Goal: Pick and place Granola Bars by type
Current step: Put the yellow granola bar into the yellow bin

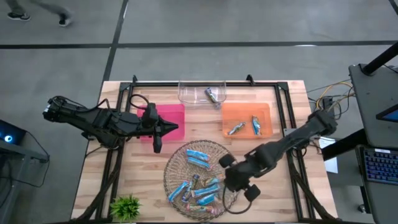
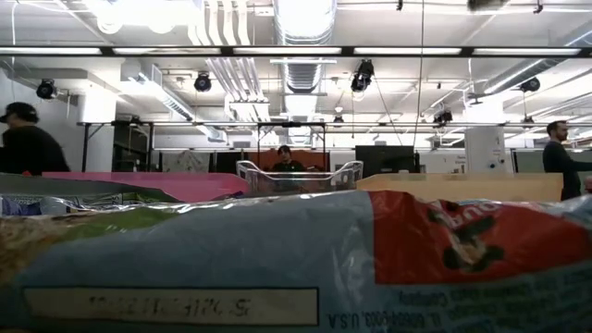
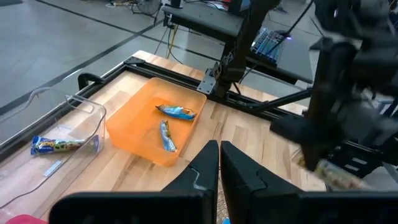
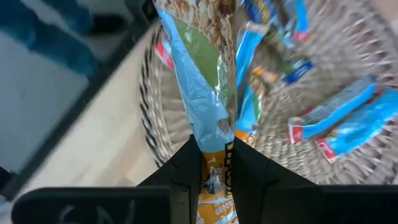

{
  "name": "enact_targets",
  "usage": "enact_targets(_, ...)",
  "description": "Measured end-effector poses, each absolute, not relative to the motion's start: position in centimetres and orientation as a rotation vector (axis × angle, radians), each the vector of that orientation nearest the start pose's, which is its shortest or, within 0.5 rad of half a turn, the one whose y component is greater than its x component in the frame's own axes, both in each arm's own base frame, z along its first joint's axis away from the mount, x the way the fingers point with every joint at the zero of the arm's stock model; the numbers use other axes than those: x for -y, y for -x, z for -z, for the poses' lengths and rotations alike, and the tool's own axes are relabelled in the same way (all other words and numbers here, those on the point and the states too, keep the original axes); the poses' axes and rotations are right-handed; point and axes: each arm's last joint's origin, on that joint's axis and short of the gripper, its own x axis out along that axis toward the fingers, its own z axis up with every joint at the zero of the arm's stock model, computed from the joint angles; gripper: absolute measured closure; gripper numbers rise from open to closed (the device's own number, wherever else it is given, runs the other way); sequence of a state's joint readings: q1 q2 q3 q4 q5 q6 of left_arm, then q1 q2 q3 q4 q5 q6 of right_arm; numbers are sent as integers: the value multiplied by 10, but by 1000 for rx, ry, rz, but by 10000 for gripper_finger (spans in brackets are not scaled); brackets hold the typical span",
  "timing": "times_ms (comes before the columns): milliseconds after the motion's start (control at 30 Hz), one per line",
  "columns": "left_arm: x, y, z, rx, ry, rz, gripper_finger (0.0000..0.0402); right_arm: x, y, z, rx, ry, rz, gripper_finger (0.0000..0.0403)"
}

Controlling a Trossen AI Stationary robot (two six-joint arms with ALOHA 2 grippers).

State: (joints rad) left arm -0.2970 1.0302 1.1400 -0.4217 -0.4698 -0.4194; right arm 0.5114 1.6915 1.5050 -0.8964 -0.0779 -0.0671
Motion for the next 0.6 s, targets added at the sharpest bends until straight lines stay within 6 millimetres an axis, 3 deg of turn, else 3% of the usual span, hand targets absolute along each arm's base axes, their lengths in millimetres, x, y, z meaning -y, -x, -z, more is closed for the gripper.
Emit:
enact_targets(333, 49, -205, -388, -249, 298, -228, 402, -152, -270, -353, -905, 145, -454, 344)
enact_targets(600, 49, -205, -388, -248, 300, -228, 402, -134, -255, -375, -838, 57, -309, 344)
